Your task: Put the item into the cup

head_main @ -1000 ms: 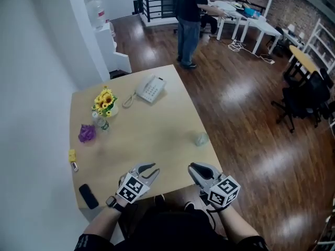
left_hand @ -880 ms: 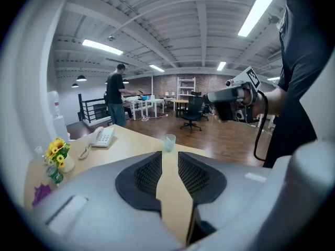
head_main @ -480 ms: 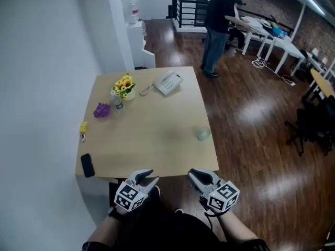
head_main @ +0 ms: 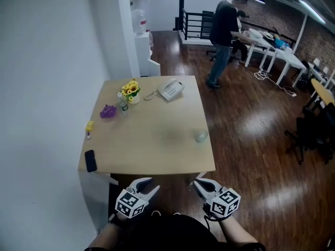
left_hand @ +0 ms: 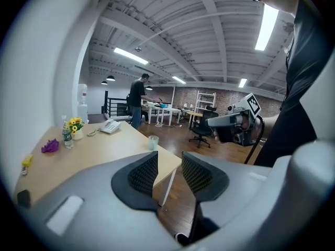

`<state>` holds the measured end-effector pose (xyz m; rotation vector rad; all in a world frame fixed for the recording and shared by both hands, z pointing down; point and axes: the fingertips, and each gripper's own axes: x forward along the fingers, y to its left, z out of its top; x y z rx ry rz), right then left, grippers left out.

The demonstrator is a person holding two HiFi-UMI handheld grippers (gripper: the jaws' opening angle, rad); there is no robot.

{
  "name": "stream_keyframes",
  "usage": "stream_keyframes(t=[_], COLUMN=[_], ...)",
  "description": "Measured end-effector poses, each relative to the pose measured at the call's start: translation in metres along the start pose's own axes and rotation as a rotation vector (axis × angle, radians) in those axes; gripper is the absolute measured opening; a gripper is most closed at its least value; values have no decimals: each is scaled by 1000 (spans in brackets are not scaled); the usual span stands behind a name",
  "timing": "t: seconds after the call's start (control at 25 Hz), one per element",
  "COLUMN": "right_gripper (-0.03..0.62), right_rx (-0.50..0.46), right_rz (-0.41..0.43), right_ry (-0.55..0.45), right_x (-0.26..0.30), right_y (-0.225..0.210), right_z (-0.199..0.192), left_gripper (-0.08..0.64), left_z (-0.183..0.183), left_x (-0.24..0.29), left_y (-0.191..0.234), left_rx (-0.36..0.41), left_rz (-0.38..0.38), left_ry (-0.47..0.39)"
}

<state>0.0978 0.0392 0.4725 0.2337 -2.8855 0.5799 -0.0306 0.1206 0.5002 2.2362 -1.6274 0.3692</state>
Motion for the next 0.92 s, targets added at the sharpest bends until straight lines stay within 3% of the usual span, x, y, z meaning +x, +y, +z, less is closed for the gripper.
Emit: stream_keyframes(t=[0.92], right_gripper=[9], right_rx=[-40], right_rz=[-38], right_ry=[-14], right_x=[39], right_y=[61], right_z=[5], left_gripper=[137], left_z=[-13], left_x=[-60], left_y=[34], left_rx=[44], left_rz=[-33], left_ry=[-13])
